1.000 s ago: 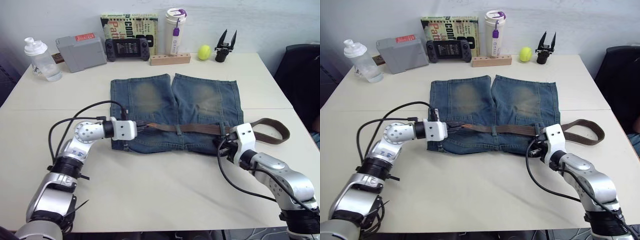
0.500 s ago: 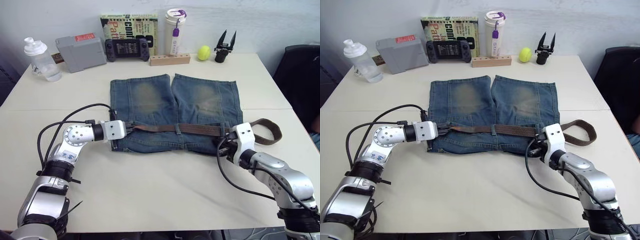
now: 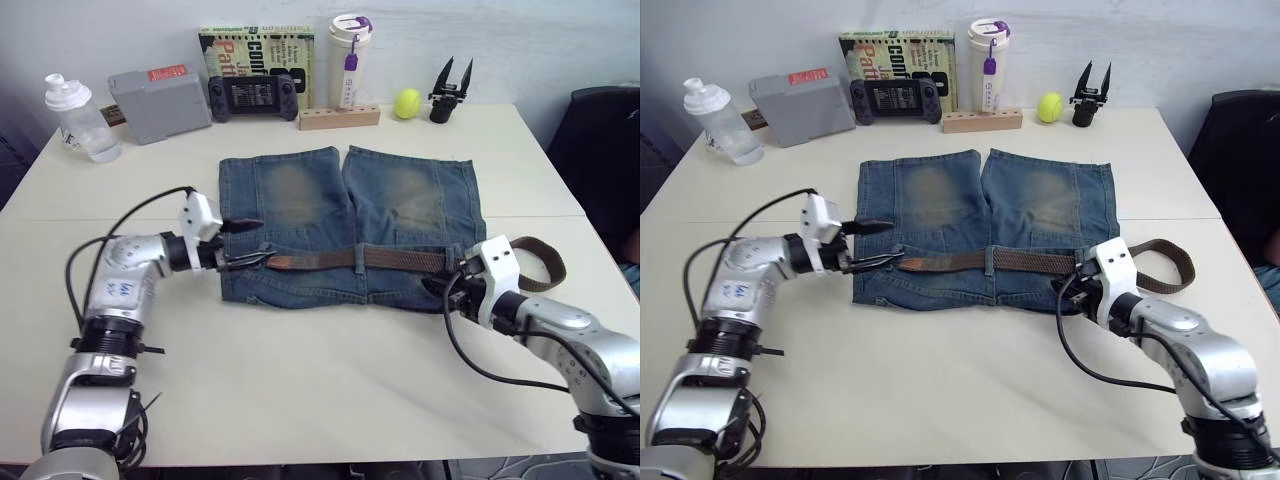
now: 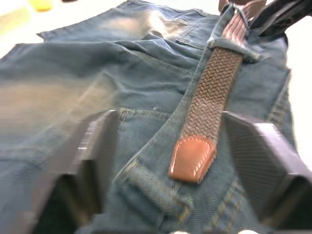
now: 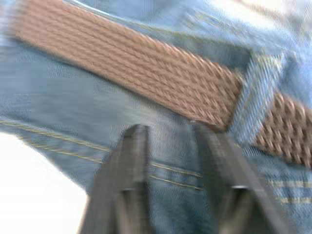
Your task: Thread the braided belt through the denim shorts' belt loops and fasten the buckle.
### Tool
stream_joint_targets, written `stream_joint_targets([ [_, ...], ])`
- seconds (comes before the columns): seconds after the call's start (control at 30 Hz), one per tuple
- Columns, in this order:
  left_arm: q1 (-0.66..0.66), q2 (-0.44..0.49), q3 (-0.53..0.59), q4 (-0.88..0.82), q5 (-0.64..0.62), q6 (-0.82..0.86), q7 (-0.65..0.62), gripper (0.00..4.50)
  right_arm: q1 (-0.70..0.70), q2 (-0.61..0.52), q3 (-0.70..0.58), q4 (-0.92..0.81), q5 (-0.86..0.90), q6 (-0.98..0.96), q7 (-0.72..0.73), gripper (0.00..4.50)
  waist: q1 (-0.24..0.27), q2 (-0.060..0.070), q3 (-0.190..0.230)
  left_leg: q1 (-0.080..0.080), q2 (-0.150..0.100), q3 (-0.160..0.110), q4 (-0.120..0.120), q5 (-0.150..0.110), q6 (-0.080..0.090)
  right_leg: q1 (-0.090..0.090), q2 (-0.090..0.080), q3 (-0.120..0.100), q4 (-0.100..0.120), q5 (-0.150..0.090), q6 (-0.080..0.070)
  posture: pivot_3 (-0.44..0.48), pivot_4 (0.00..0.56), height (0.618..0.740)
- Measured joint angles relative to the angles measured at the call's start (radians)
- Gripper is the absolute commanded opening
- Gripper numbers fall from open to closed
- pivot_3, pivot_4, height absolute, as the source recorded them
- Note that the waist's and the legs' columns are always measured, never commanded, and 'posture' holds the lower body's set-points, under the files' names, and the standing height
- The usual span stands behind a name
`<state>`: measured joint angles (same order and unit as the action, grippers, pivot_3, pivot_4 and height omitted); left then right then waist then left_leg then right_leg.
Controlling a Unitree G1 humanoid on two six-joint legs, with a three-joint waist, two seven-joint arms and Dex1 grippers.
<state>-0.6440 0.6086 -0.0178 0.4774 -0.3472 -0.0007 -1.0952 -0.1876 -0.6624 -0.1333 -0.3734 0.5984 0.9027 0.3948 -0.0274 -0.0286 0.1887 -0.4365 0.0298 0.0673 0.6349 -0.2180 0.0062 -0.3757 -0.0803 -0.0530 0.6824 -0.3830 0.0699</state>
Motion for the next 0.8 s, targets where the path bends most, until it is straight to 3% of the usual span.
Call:
stream_joint_targets([
  [0.1,-0.016,0.102,0.056,-0.035,-0.059,0.139,-0.058,4.5,-0.042,-0.11,-0.035,-0.071,0.061,0.034,0.111,4.34,-0.001,0.002,0.002,0.0,0.0,0.0,-0.001,0.0,0.0,-0.001,0.0,0.0,-0.001,0.0,0.0,0.0,0.15,0.693],
  [0.13,-0.016,0.122,0.066,-0.039,-0.066,0.161,-0.066,4.5,-0.053,-0.144,-0.039,-0.094,0.073,0.036,0.143,4.43,0.0,0.002,0.002,0.0,0.0,0.0,-0.001,0.0,0.0,-0.001,0.0,0.0,-0.001,0.0,0.0,0.0,0.15,0.693],
  [0.27,-0.001,0.182,0.095,-0.07,-0.089,0.244,-0.087,4.5,-0.078,-0.278,-0.025,-0.18,0.086,0.026,0.263,4.43,0.001,0.003,0.003,0.0,0.0,0.0,-0.002,0.0,0.001,0.0,0.0,0.0,-0.002,0.0,0.0,0.0,0.15,0.693],
  [0.37,0.031,0.215,0.129,-0.121,-0.11,0.297,-0.099,4.5,-0.076,-0.387,0.097,-0.267,-0.014,-0.076,0.377,4.43,0.001,0.003,0.002,0.0,0.0,-0.001,-0.003,0.0,0.001,0.0,-0.001,0.0,-0.004,0.0,0.0,0.0,0.15,0.693],
  [0.53,0.101,0.249,0.14,-0.186,-0.127,0.366,-0.121,4.5,-0.105,-0.339,0.333,-0.258,-0.17,-0.182,0.394,4.43,0.0,0.003,0.002,-0.001,0.0,0.0,-0.003,0.0,0.0,0.0,-0.002,0.001,-0.004,0.0,0.0,0.0,0.15,0.693],
  [0.63,0.158,0.266,0.146,-0.208,-0.123,0.381,-0.127,4.5,-0.173,-0.236,0.448,-0.145,-0.313,-0.225,0.317,3.71,-0.008,0.0,0.001,0.001,0.001,0.0,-0.003,0.002,-0.003,0.001,-0.001,0.001,-0.003,0.0,-0.001,0.0,0.15,0.693],
  [0.8,0.226,0.262,0.154,-0.266,-0.121,0.402,-0.111,4.5,-0.192,-0.179,0.501,-0.085,-0.428,-0.253,0.239,1.7,0.007,0.002,0.003,-0.001,0.0,0.0,-0.003,0.003,-0.005,-0.001,-0.002,0.0,-0.003,-0.001,-0.002,0.0,0.15,0.693],
])
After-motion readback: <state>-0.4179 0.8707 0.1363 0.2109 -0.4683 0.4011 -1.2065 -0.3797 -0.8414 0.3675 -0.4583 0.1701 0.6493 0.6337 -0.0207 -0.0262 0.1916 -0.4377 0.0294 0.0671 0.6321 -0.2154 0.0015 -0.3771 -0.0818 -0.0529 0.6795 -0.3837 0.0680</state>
